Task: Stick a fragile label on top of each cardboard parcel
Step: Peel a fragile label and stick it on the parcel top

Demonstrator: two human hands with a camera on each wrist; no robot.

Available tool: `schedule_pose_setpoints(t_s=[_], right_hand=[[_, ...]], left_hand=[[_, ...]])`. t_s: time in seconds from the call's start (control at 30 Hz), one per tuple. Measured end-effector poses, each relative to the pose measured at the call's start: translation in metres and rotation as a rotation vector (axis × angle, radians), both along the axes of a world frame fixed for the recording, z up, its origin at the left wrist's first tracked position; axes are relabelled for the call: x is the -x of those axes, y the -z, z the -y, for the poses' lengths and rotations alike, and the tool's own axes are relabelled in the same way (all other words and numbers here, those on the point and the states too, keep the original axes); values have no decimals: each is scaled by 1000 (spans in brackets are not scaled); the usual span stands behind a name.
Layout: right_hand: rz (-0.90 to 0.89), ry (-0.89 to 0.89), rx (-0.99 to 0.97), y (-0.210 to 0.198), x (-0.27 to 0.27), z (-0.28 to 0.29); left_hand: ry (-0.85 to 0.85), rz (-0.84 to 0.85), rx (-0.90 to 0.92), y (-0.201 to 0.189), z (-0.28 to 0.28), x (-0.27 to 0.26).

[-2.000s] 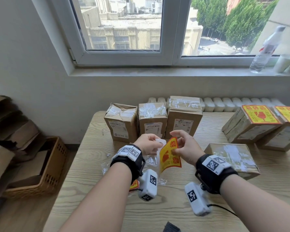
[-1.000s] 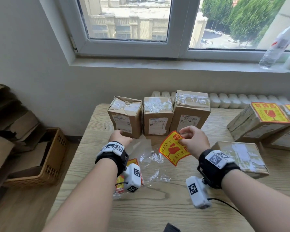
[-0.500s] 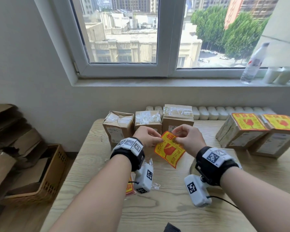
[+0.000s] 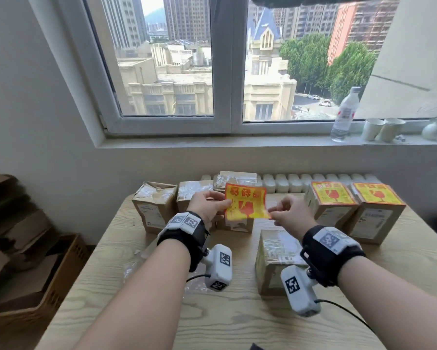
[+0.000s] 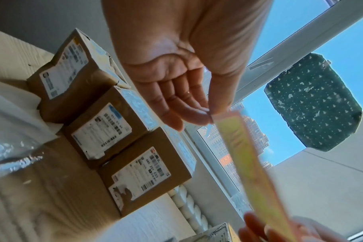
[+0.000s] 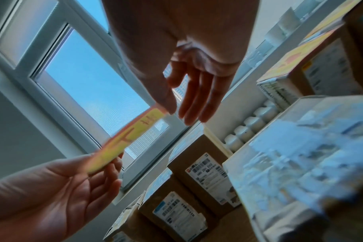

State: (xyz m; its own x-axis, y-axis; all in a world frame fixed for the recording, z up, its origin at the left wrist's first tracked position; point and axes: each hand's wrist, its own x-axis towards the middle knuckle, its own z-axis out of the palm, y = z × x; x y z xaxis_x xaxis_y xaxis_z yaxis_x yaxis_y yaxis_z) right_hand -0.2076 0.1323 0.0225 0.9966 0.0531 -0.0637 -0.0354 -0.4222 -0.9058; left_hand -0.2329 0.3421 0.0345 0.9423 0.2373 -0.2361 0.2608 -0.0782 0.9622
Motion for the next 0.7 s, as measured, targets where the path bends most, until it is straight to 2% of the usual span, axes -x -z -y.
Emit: schedule_pose_setpoints(t_s=[0.13,0.3,0.47,0.7], right_hand=[[-55,-37,-122,0,6,27],[-124,51,-237,5,3,54],[-227,30,-154,18,2,80],[-209,21,-23,26,1,94]], left_hand=[[2,-23,-4,8,26,-4],[90,-5,-24,19,56,-11],[149,-58,10,25,79,-11],[221,-94,-27,31,96,-7]])
